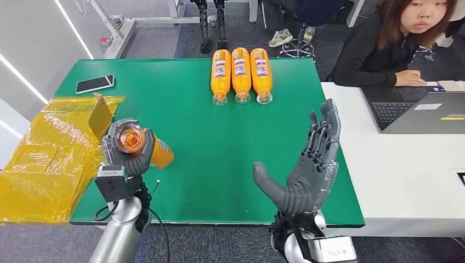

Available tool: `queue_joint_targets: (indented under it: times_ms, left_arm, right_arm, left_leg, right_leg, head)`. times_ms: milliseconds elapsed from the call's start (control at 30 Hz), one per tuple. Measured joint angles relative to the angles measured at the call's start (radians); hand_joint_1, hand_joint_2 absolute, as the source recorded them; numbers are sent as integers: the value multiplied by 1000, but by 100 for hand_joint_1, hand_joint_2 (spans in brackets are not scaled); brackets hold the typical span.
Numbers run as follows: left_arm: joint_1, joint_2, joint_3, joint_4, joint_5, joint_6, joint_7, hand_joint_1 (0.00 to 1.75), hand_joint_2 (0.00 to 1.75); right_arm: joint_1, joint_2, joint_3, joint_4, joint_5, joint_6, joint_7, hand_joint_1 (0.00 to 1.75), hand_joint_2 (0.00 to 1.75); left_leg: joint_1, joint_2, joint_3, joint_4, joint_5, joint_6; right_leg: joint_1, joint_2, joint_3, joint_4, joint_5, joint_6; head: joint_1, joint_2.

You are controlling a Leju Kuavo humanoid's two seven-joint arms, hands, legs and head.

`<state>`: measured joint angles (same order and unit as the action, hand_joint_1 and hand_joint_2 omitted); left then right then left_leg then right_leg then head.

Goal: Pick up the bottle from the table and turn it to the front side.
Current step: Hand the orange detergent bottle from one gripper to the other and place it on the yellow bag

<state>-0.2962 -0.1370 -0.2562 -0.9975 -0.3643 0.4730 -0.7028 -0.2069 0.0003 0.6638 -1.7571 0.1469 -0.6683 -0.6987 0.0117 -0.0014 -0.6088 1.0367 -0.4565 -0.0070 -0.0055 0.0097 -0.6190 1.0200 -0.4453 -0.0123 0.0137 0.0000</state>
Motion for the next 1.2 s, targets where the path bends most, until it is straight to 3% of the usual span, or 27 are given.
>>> queue_joint_targets:
  times_ms: [167,300,367,500,600,900,1100,1200]
  left_arm:
    - [-63,54,-50,-9,-247,127,25,152,175]
    - [-119,95,-104,-12,-616,167,146,151,175]
    - [-144,114,-127,-12,-702,152,185,154,175]
    - [-201,149,-170,37,-816,96,262,160,175]
    - [-244,166,-199,145,-898,86,322,168,175]
    - [-296,199,-259,472,-1031,-9,518,169,175]
    - [-320,219,-272,598,-1064,-146,602,168,175]
    - [-330,225,-278,631,-1068,-171,613,169,175]
  right_arm:
    - [2,0,0,2,-8,0,0,0,175]
    - [1,-2,0,10,-36,1,1,0,175]
    - [1,-7,0,12,-44,1,1,0,175]
    - [6,-24,-2,8,-51,0,1,0,175]
    - [22,-36,-12,-5,-39,0,1,0,175]
    - [92,-58,-43,-37,-16,0,1,0,175]
    - [106,-59,-53,-39,-19,0,1,0,175]
    - [107,-59,-56,-39,-19,0,1,0,175]
  left_leg:
    - [0,0,0,0,0,0]
    - [0,0,0,0,0,0]
    - [0,0,0,0,0,0]
    - [0,0,0,0,0,0]
    - [0,1,1,0,0,0]
    - [0,2,1,0,0,-1]
    - [0,2,0,0,0,-1]
    - [0,2,0,0,0,-1]
  right_leg:
    - [0,0,0,0,0,0]
    - [0,0,0,0,0,0]
    - [0,1,0,0,0,0]
    - [0,1,0,0,0,0]
    - [0,1,0,0,0,0]
    - [0,3,-1,0,1,-1]
    - [0,3,-1,0,1,-1]
    - [0,3,-1,1,1,-1]
  head:
    - [0,0]
    - [0,0]
    - [0,0]
    - [0,0]
    - [0,0]
    - [0,0]
    - [0,0]
    - [0,0]
